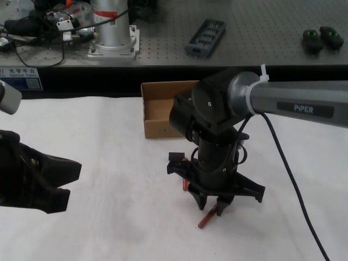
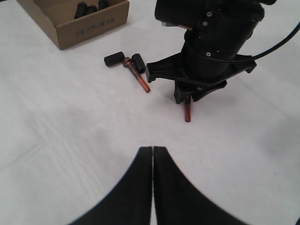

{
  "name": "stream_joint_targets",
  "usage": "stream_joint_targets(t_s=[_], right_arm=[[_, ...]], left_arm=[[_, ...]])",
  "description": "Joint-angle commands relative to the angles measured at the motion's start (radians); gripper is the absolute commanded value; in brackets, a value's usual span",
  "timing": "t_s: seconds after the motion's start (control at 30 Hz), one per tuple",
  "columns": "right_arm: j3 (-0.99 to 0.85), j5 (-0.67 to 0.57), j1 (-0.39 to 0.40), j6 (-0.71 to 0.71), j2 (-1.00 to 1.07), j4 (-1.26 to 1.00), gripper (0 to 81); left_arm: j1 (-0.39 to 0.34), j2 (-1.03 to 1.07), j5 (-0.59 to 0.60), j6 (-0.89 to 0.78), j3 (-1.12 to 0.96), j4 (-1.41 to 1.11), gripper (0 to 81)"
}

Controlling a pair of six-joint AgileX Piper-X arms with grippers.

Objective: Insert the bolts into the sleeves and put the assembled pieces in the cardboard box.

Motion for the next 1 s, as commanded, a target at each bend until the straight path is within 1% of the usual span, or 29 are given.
stream_joint_targets(t_s=[0.0, 0.1, 0.17, 0.3, 0.5, 0.7, 0.8, 0.83, 0.9, 0.97], right_arm=[[0.000, 0.043, 0.002, 0.006, -0.029, -0.006, 13.1], [0.000, 0.059, 0.002, 0.006, -0.029, -0.006, 3.4], [0.000, 0.062, 0.002, 0.006, -0.025, -0.006, 0.1], [0.010, 0.060, 0.002, 0.006, -0.016, -0.035, 0.1], [0.072, 0.048, 0.002, 0.001, -0.016, -0.057, 0.1], [0.150, -0.055, 0.002, -0.001, -0.016, -0.109, 0.1], [0.157, -0.068, 0.004, -0.004, -0.016, -0.127, 0.1], [0.157, -0.070, 0.004, -0.015, -0.018, -0.132, 0.1], [0.157, -0.071, 0.004, -0.050, -0.028, -0.150, 2.9], [0.157, -0.066, 0.004, -0.089, -0.046, -0.174, 2.8]], left_arm=[[0.003, -0.006, 0.004, 0.064, -0.002, 0.001, 0.6], [0.003, -0.006, 0.004, 0.086, -0.002, 0.001, 0.6], [0.003, -0.006, 0.004, 0.089, -0.002, 0.001, 0.6], [0.003, -0.006, 0.004, 0.089, -0.002, 0.001, 0.6], [0.003, -0.006, 0.004, 0.104, -0.002, 0.001, 0.6], [0.003, -0.006, 0.004, 0.108, -0.002, 0.001, 0.6], [0.003, -0.006, 0.004, 0.108, -0.002, 0.001, 0.6], [0.003, -0.006, 0.004, 0.108, -0.002, 0.001, 0.6], [0.003, -0.004, 0.004, 0.108, -0.002, 0.001, 0.6], [0.003, -0.001, 0.004, 0.108, -0.002, 0.001, 0.6]])
